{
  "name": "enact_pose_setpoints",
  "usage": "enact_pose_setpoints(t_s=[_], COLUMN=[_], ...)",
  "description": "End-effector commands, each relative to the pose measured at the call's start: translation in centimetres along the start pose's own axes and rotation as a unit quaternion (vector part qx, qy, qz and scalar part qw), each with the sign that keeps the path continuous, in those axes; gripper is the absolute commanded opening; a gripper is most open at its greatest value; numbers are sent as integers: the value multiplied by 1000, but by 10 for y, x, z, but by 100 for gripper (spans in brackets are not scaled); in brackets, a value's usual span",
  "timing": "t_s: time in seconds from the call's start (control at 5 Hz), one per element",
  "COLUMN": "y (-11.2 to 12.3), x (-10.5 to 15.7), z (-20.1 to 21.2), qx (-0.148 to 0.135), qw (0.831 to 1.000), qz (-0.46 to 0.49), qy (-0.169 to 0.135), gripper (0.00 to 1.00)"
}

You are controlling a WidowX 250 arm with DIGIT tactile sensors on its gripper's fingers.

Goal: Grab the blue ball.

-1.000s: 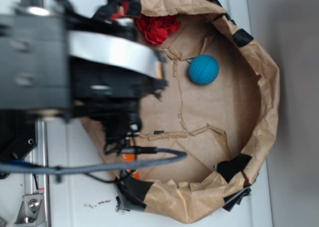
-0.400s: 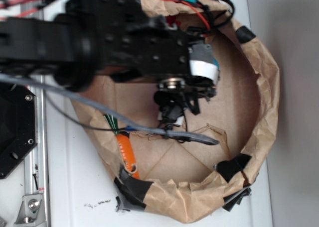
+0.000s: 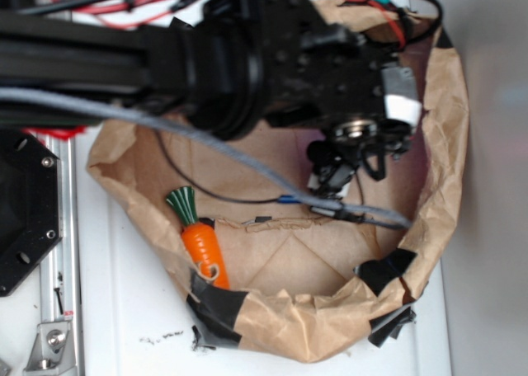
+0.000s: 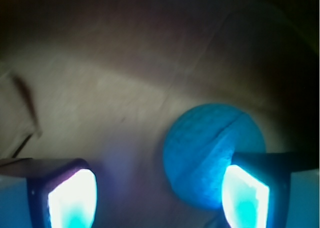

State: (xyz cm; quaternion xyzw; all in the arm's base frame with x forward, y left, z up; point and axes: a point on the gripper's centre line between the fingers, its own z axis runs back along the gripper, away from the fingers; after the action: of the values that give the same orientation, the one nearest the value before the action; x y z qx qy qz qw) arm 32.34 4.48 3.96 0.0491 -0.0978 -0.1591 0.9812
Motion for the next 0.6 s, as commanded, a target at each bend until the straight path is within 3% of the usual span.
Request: enact_pose_setpoints(t_s=[0.0,0.2,0.4], y=[20,19,-11], x=[3,1,2], z=[-2,5,50], qx=[44,43,-46], qw=[999,999,997], qz=[-10,-6,-50], qy=[8,6,28], gripper=[91,0,0])
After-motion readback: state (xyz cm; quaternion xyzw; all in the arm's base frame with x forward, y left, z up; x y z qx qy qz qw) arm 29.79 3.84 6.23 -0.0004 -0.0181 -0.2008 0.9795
